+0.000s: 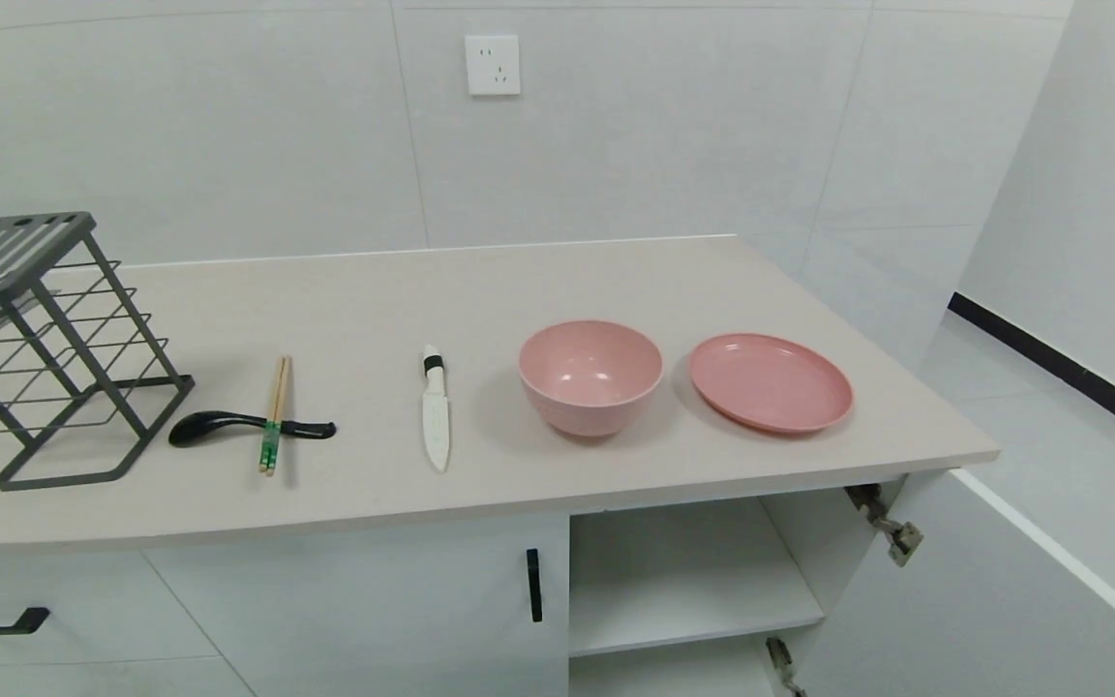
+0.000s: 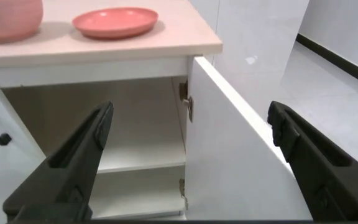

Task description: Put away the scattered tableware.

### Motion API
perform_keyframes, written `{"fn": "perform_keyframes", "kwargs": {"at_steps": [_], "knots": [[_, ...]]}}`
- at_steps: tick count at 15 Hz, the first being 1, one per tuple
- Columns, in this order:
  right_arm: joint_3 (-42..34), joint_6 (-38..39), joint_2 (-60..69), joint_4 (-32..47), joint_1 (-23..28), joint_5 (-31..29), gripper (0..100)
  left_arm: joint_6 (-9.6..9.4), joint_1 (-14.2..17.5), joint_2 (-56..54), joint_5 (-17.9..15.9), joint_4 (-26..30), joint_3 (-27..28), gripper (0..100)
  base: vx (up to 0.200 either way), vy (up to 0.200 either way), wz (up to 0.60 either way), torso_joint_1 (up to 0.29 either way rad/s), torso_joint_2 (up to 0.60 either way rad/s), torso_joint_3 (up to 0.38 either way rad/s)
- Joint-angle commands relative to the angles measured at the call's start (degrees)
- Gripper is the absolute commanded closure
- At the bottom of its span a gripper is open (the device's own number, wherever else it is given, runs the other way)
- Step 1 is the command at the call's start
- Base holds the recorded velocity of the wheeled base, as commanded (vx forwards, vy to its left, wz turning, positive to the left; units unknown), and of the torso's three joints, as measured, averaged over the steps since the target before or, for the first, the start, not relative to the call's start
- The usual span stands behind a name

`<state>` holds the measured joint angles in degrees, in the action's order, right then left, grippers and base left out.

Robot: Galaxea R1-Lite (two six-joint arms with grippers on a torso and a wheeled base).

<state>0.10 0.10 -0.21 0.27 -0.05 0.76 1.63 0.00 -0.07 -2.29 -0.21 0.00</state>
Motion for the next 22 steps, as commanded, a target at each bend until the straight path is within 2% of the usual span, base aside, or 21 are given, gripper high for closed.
{"fn": "perform_keyframes", "kwargs": {"at_steps": [1,15,19,22], "knots": [[0.0,0.0,0.0,0.0,0.0,0.0,0,0.04,0.0,0.1,0.0,-0.1,0.0,0,0.0,0.0,0.0,0.256,-0.51,-0.261],[0.0,0.0,0.0,0.0,0.0,0.0,0,0.12,0.0,0.1,0.1,-0.1,0.0,0,0.0,0.0,0.0,0.273,-0.55,-0.281],[0.0,0.0,0.0,0.0,0.0,0.0,0,0.04,0.0,0.1,0.1,-0.1,0.0,0,0.0,0.0,0.0,0.205,-0.41,-0.205],[0.0,0.0,0.0,0.0,0.0,0.0,0,0.04,0.0,0.1,0.1,-0.1,0.0,0,0.0,-0.067,0.0,0.046,-0.1,-0.048]]}}
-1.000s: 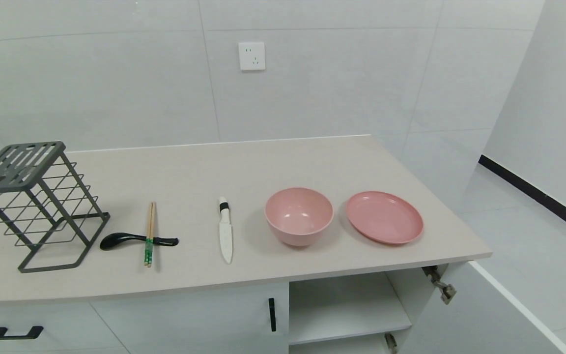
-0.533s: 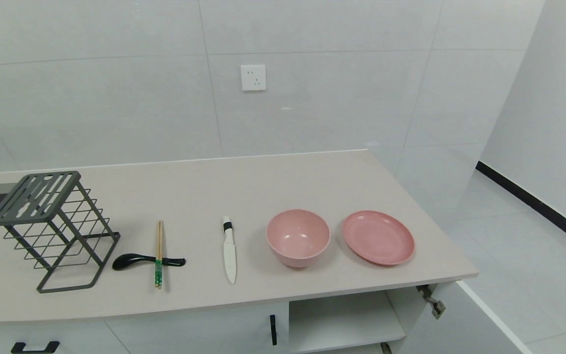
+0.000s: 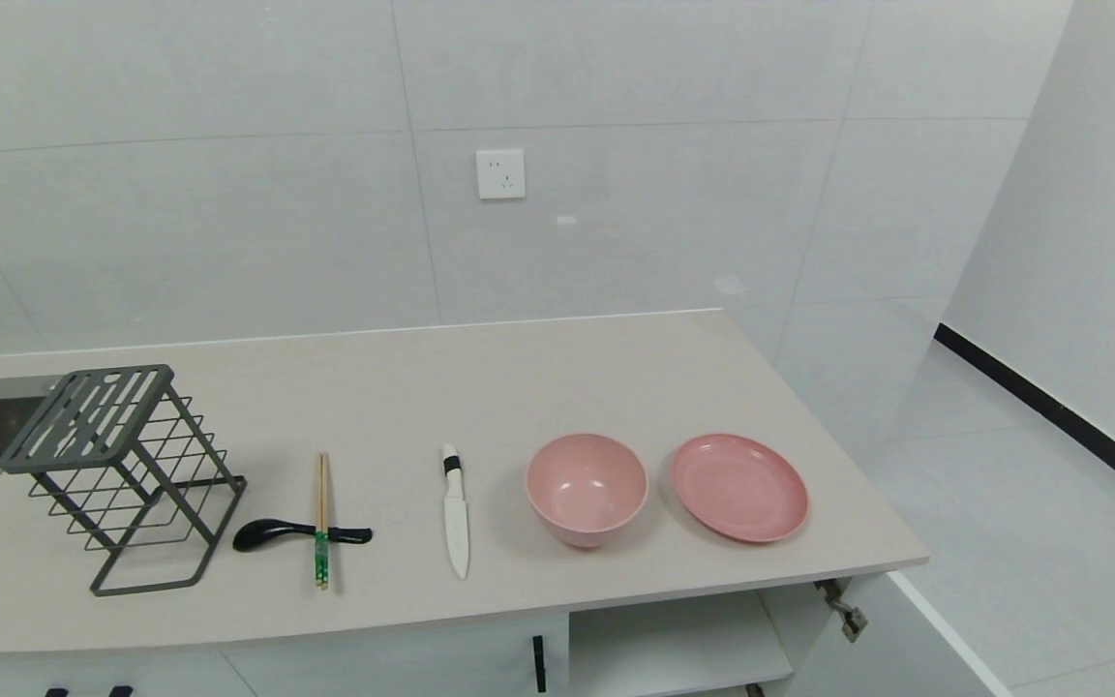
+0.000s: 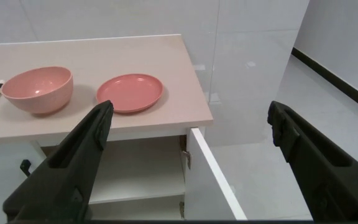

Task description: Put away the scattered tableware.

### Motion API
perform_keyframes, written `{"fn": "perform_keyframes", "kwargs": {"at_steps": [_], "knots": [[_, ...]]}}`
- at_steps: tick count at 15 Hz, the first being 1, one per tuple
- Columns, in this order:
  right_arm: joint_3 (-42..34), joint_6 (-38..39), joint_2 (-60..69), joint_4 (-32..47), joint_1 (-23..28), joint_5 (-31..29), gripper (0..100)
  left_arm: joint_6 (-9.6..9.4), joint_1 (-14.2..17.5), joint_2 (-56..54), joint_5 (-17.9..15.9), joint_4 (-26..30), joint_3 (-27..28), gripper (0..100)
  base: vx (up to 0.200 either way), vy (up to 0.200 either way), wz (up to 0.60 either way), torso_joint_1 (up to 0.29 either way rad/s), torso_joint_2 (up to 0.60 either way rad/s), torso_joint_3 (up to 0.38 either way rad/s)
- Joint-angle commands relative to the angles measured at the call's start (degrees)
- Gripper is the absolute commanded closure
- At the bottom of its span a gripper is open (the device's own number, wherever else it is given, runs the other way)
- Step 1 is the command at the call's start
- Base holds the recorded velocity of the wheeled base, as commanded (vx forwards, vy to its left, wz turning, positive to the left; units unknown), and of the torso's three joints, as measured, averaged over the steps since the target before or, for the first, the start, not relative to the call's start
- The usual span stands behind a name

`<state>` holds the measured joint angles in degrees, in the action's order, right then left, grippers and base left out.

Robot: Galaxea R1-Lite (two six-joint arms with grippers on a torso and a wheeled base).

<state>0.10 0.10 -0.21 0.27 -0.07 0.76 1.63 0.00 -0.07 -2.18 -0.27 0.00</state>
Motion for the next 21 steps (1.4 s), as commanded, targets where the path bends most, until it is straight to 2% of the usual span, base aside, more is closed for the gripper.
{"fn": "perform_keyframes", "kwargs": {"at_steps": [1,9,14,21], "knots": [[0.0,0.0,0.0,0.0,0.0,0.0,0,0.04,0.0,0.1,0.0,-0.1,0.0,0,0.0,0.0,0.0,0.0,0.0,0.0],[0.0,0.0,0.0,0.0,0.0,0.0,0,0.12,0.0,0.1,0.1,-0.1,0.0,0,0.0,0.0,0.0,0.0,0.0,0.0],[0.0,-0.1,0.0,0.0,0.0,0.0,0,-0.05,0.0,0.1,0.1,-0.1,0.0,0,0.0,0.0,0.0,0.14,-0.3,-0.148],[0.0,-0.1,0.0,0.0,0.0,0.0,0,-0.05,0.0,0.1,0.1,0.0,0.0,0,0.0,0.0,0.0,0.006,-0.01,-0.006]]}}
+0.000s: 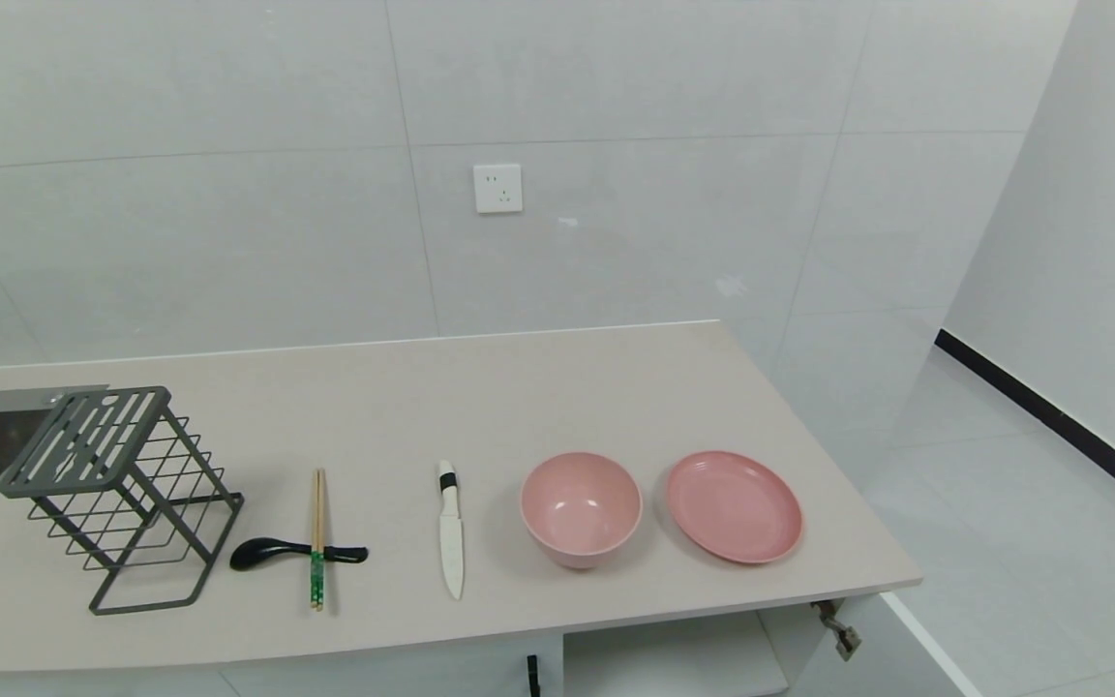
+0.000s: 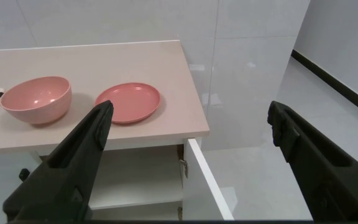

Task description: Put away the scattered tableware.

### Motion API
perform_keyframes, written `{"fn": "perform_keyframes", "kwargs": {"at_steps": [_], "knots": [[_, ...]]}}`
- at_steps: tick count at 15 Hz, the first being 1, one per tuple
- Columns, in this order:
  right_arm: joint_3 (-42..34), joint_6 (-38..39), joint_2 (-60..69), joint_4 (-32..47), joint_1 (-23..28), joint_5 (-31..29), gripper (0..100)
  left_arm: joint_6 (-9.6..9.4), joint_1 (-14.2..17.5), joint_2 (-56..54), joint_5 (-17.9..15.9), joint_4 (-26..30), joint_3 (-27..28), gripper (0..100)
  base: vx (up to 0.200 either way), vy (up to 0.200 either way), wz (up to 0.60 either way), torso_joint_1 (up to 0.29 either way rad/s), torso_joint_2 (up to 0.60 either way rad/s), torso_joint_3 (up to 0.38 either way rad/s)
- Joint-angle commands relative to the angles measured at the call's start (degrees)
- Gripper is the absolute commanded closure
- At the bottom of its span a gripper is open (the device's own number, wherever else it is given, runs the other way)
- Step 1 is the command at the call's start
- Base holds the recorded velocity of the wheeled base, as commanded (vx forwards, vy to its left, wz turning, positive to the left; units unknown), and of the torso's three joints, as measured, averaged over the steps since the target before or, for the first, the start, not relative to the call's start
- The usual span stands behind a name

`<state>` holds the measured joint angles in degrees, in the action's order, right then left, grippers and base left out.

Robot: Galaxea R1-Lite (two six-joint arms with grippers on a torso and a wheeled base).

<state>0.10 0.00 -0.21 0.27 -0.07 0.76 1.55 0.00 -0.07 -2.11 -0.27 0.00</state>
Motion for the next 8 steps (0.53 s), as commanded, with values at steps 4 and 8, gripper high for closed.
{"fn": "perform_keyframes", "kwargs": {"at_steps": [4,8], "knots": [[0.0,0.0,-0.1,0.0,0.0,0.0,0,-1.28,0.0,0.1,-0.1,0.0,0.0,0,0.0,0.0,0.0,0.078,-0.01,0.07],[0.0,0.1,-0.1,0.0,0.0,0.0,0,-1.37,0.0,0.1,-0.2,0.0,0.0,0,0.0,0.0,0.0,0.267,-0.04,0.217]]}}
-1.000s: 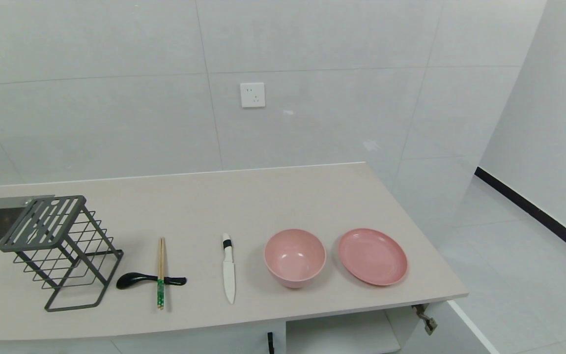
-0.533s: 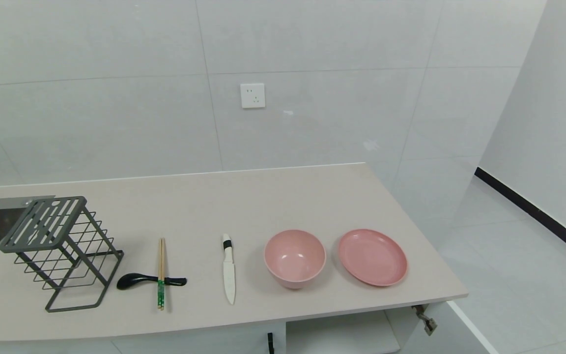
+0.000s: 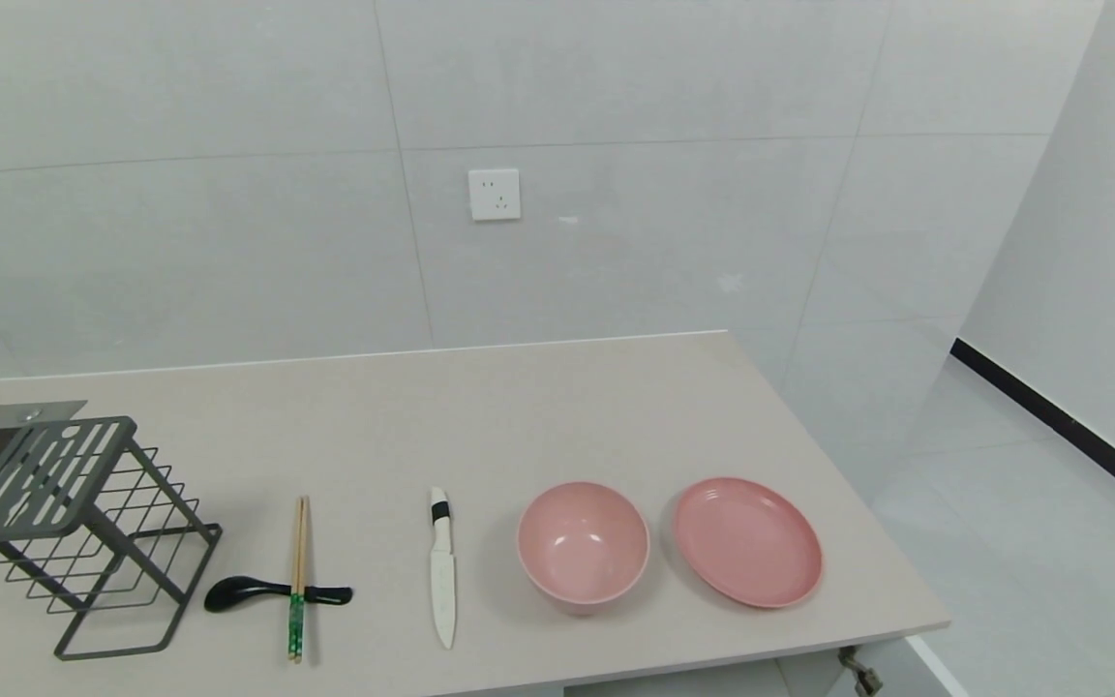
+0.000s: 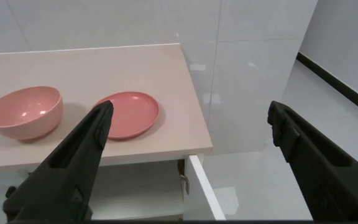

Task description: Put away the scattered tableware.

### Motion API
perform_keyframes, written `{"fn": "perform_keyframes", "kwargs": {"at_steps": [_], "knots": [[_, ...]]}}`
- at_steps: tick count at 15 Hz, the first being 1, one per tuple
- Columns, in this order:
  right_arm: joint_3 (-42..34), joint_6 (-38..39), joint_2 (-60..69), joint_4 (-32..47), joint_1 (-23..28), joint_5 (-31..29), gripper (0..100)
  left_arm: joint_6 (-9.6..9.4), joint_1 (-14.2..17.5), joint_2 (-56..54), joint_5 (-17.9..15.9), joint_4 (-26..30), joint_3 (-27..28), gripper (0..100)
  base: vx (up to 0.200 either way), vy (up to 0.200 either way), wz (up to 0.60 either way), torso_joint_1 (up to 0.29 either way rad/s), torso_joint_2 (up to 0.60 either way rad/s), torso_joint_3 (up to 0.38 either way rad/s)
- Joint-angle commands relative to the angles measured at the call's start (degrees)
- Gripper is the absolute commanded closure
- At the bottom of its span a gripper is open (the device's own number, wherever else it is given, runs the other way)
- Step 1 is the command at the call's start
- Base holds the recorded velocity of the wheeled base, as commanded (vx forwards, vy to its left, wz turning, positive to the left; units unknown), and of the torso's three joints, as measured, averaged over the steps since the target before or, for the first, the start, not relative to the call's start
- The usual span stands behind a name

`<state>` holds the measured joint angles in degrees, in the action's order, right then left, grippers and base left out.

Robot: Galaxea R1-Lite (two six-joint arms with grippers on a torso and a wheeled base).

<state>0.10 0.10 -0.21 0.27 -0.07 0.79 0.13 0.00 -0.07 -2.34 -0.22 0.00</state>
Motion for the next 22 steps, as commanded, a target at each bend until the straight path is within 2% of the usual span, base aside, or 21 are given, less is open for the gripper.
{"fn": "perform_keyframes", "kwargs": {"at_steps": [1,7,14,17,18,21,22], "knots": [[0.0,0.0,-0.1,0.0,0.0,0.1,0,-0.13,0.0,0.1,-0.2,0.0,0.0,0,0.0,0.0,0.0,0.295,-0.08,0.227],[0.0,0.0,-0.1,0.0,0.0,0.1,0,-0.05,0.0,0.1,-0.2,0.0,0.0,0,0.0,0.0,0.0,0.234,-0.08,0.144],[0.0,-0.1,-0.1,-0.1,0.0,0.1,0,0.22,0.0,0.1,-0.2,-0.2,0.0,0,0.0,0.0,0.0,-0.049,0.13,0.096],[0.1,0.3,-0.1,0.0,0.0,0.1,0,-0.05,0.1,0.1,-0.3,-0.1,0.0,0,0.0,0.0,0.0,0.0,0.0,0.0],[0.1,0.7,-0.1,0.2,0.0,0.3,0,-0.84,0.1,0.1,-0.2,-0.1,0.0,0,0.0,0.0,0.0,0.0,0.0,0.0],[0.0,1.6,-0.1,-0.3,0.0,0.9,0,-0.93,0.1,0.1,-0.2,-0.1,0.0,0,0.0,0.0,0.0,0.0,0.0,0.0],[0.2,2.5,-0.1,-2.9,0.1,1.0,0,-1.19,0.1,0.1,-0.2,-0.1,0.0,0,0.0,0.0,0.0,0.0,0.0,0.0]]}}
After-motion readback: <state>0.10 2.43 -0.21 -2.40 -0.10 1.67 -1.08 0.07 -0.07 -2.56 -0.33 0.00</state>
